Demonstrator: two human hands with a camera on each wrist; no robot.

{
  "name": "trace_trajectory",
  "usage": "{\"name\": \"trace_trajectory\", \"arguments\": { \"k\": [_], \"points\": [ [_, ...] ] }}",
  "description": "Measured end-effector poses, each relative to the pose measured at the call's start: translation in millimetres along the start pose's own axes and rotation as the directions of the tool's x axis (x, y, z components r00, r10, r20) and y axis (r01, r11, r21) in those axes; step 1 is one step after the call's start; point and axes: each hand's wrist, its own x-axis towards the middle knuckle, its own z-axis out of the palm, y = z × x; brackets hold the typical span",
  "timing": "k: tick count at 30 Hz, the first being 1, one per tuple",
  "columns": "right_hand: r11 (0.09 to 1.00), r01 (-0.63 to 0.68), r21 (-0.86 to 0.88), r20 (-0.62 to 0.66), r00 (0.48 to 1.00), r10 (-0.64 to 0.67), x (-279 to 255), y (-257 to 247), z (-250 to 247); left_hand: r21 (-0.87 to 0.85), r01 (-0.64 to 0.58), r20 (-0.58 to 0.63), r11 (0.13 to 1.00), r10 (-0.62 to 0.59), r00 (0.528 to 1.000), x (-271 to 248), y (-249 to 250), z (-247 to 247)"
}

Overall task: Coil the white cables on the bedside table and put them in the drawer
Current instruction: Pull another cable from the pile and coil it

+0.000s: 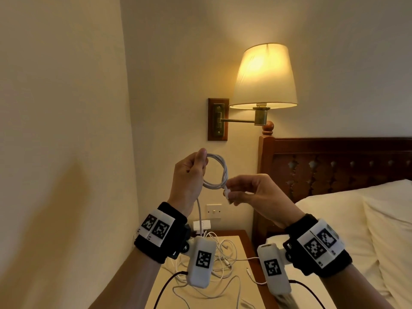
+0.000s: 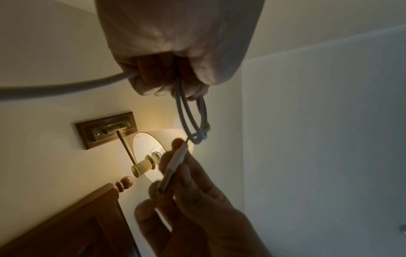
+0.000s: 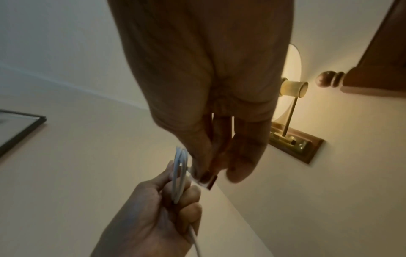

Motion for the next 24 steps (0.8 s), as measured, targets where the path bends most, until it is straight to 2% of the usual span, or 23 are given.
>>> {"name": "trace_trajectory", "arguments": {
  "k": [4, 7, 10, 12, 15, 17, 20, 24],
  "points": [
    [0.978, -0.012, -0.210, -0.061, 0.998, 0.000, -5.3, 2.6, -4.2, 0.014, -0.020, -0.038, 1.000, 0.021, 0.999, 4.3, -2.8, -8.8],
    [0.974, -0.053, -0.222, 0.038, 0.997, 0.063, -8.5, -2.5, -9.6, 0.028, -0.021, -0.033, 0.999, 0.022, 0.999, 0.5, -7.5, -5.7],
    [0.995, -0.082, -0.065, 0.160, 0.983, 0.091, -4.8, -7.2, -7.8, 0.046, 0.009, -0.016, 0.999, -0.009, 1.000, -5.7, -10.7, 2.5],
    [0.975, -0.120, 0.185, 0.112, 0.989, 0.100, -0.3, -6.3, 1.9, 0.044, 0.014, -0.002, 0.999, -0.014, 1.000, -8.2, -12.8, 6.5],
    [0.804, -0.139, 0.578, -0.006, 0.985, 0.174, 6.2, -3.8, 17.3, 0.059, -0.026, 0.031, 0.998, 0.025, 0.999, -12.7, -15.8, 11.1],
    [0.666, -0.109, 0.738, 0.013, 0.989, 0.147, 5.9, -2.5, 24.6, 0.047, -0.042, 0.027, 0.998, 0.041, 0.999, -14.0, -16.6, 11.4],
    [0.497, -0.111, 0.861, 0.087, 0.994, 0.072, 3.0, -2.2, 30.1, 0.036, -0.049, 0.025, 0.998, 0.048, 0.999, -12.1, -19.1, 8.6],
    [0.456, -0.081, 0.886, 0.073, 0.997, 0.034, 2.6, -5.6, 33.6, 0.003, -0.058, 0.058, 0.998, 0.058, 0.997, -10.4, -24.2, 5.8]
  ]
}}
